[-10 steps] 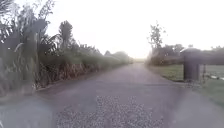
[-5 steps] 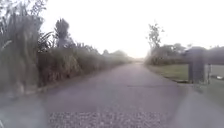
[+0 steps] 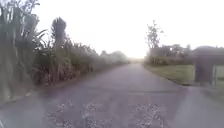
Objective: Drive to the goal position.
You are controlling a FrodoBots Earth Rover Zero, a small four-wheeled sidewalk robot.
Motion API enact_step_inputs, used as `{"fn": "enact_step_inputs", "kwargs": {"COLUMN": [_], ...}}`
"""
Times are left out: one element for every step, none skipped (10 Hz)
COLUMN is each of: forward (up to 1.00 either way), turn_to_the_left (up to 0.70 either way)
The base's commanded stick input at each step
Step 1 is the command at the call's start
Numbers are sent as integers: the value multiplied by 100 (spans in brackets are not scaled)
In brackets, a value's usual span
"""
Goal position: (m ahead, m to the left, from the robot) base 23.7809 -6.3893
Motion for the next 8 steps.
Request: {"fn": "enact_step_inputs", "kwargs": {"forward": [70, 70, 70, 70, 70, 70, 70, 70], "turn_to_the_left": [-14, -14, -14, -14, -14, -14, -14, -14]}}
